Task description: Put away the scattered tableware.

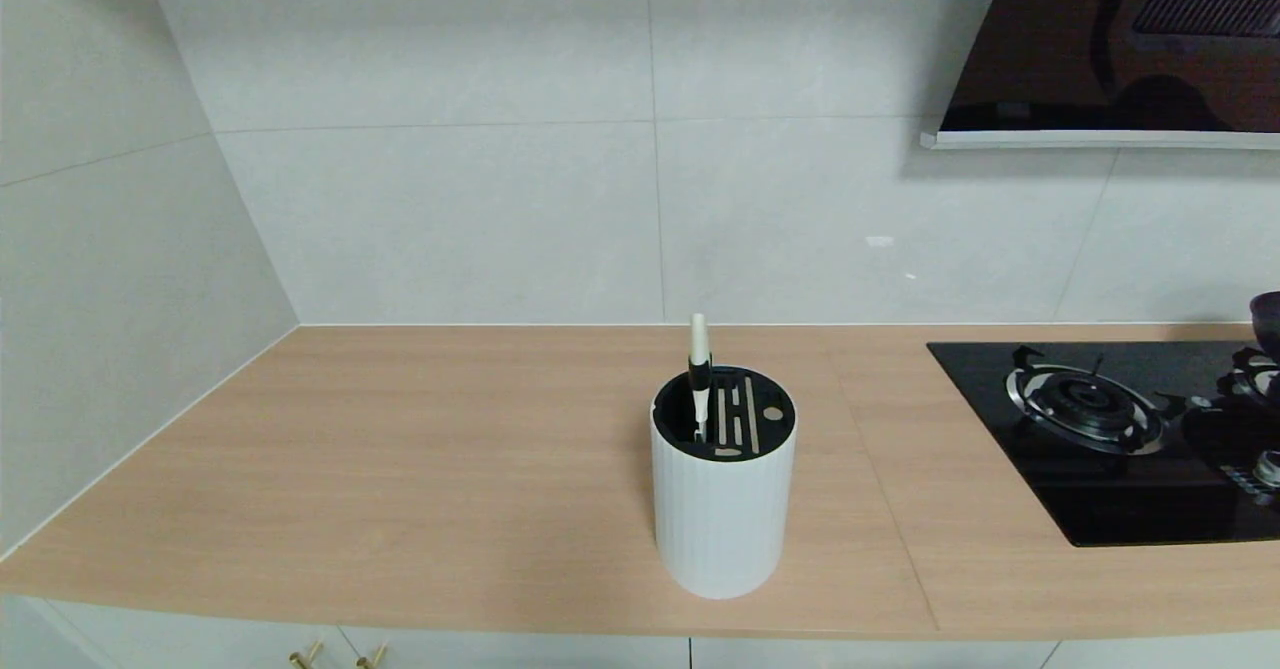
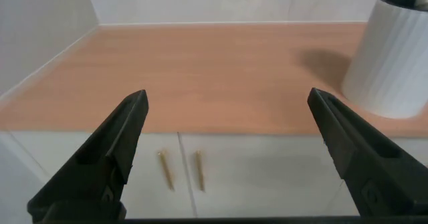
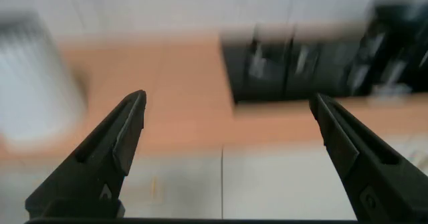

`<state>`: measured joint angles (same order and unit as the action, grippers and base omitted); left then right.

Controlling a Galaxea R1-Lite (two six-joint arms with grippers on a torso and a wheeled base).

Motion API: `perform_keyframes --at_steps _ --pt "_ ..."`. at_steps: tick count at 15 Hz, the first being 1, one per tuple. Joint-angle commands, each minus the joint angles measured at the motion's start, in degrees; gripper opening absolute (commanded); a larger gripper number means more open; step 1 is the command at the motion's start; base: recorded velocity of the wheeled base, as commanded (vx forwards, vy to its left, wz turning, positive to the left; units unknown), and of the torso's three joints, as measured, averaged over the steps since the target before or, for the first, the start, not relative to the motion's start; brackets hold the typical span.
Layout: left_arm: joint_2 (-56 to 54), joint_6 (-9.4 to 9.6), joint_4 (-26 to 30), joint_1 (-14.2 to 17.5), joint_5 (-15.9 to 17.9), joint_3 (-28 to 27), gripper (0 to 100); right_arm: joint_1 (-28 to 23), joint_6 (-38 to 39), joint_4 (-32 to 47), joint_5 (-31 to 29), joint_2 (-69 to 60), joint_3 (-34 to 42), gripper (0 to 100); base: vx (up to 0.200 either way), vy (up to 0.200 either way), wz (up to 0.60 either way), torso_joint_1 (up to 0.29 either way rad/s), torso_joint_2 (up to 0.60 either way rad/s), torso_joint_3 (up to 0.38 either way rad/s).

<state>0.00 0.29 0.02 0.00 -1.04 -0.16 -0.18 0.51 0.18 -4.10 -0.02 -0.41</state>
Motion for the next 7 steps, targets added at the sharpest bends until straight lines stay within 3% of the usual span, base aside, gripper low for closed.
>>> perform_keyframes --at_steps 1,7 --pt "0.09 -0.2 -0.2 0.0 -0.02 0.07 100 0.01 -0.25 0.26 2.16 0.02 0.41 100 0.0 0.0 0.0 0.0 0.0 0.0" --pt "0.09 -0.2 -0.11 0.0 -0.02 0.07 100 0.01 -0.16 0.26 2.78 0.02 0.41 100 0.0 0.0 0.0 0.0 0.0 0.0"
